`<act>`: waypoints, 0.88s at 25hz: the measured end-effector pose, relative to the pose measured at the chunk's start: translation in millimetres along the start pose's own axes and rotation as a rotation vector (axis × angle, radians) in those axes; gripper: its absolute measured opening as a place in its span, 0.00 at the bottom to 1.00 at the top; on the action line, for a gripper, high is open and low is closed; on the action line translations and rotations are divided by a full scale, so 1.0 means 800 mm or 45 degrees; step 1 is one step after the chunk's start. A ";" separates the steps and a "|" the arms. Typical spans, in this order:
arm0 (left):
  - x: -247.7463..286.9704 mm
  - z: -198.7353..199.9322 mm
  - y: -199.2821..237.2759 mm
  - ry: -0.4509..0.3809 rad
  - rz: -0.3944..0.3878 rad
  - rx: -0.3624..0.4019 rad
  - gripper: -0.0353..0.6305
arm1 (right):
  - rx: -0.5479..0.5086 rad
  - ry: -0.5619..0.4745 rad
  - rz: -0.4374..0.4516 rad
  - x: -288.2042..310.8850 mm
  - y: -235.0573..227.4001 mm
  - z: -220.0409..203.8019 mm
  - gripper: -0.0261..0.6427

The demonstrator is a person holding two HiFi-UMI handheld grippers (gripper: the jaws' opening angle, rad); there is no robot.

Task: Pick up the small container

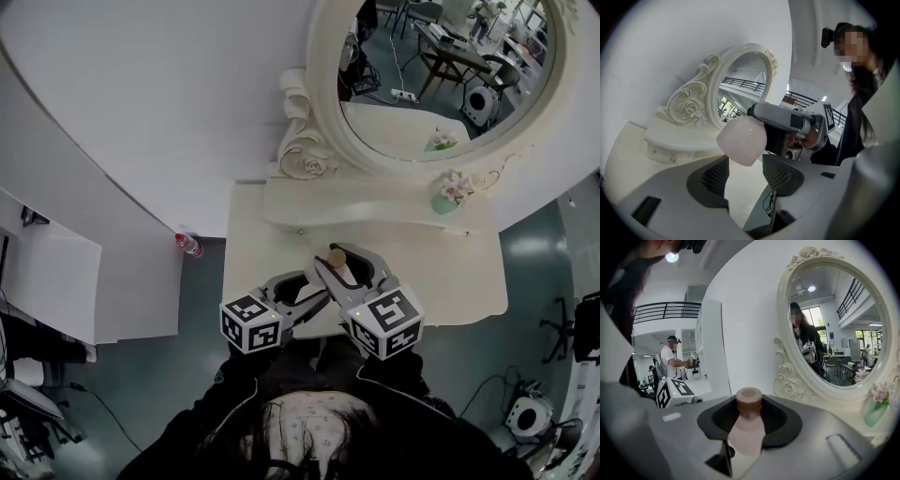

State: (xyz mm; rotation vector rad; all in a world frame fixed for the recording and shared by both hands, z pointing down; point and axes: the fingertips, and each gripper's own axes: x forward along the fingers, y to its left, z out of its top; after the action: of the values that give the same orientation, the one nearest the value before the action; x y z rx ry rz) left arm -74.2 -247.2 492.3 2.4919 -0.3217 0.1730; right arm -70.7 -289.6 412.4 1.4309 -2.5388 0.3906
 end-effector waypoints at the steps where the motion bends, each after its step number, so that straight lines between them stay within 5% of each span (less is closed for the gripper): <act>1: -0.001 -0.003 -0.002 0.004 -0.006 0.000 0.36 | 0.006 -0.001 -0.011 -0.003 0.001 -0.002 0.25; 22: 0.025 -0.035 -0.051 0.054 -0.046 0.048 0.36 | 0.072 -0.023 -0.086 -0.070 -0.009 -0.025 0.25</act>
State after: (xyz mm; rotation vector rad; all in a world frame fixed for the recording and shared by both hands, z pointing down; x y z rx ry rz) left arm -45.3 -202.4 495.7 2.5253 -0.2580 0.2187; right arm -34.7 -241.5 415.0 1.5431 -2.5045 0.4431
